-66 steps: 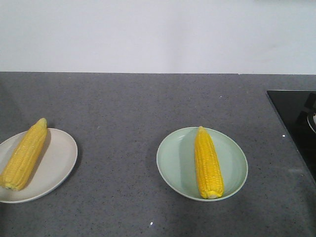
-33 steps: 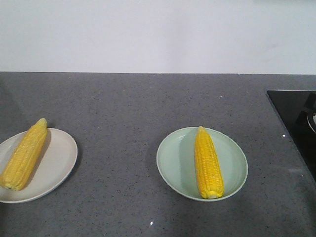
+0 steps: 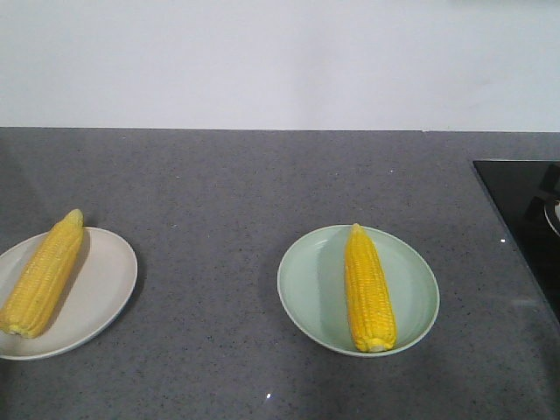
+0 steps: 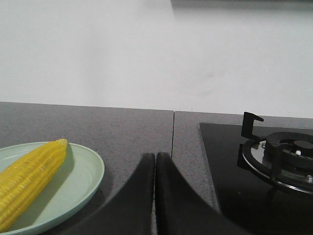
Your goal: Distribute corn equally
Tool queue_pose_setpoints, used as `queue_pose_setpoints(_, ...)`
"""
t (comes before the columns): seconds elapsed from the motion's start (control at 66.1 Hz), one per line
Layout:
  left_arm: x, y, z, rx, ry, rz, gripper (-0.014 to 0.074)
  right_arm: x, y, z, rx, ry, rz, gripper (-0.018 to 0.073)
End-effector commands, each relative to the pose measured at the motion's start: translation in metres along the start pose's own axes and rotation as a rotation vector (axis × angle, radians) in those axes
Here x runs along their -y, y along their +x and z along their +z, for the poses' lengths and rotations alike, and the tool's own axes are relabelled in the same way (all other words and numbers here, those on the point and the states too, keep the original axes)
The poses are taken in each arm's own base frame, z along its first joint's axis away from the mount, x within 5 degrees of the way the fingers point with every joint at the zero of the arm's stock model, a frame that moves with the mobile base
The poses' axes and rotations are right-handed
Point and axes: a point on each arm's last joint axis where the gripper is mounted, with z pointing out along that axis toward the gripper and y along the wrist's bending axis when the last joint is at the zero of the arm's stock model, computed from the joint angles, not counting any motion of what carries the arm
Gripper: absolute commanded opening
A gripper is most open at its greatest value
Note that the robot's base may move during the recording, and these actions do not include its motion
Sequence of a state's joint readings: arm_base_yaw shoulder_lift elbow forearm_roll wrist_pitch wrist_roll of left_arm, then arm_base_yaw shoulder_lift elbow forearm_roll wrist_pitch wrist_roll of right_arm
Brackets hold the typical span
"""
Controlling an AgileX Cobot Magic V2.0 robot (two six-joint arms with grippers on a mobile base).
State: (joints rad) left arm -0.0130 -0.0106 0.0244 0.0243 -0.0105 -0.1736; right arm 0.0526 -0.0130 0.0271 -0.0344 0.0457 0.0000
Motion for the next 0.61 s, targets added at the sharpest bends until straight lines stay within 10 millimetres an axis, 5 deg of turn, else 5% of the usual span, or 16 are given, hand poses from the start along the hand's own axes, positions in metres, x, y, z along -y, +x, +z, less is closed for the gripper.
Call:
queue_pose_setpoints(0.0,0.002,-0.0134,-0.0023,0.109,0.015,-0.013,-0.0006,-0.0002,-0.0041,-0.0005,0.072,-0.002,0.0,-0.0003)
queue_pose_setpoints(0.59,0.002,-0.0134,-0.0023,0.109,0.015,-0.013,-0.0006,-0.0002,-0.0039,-0.0005,0.07,-0.002,-0.001,-0.0003)
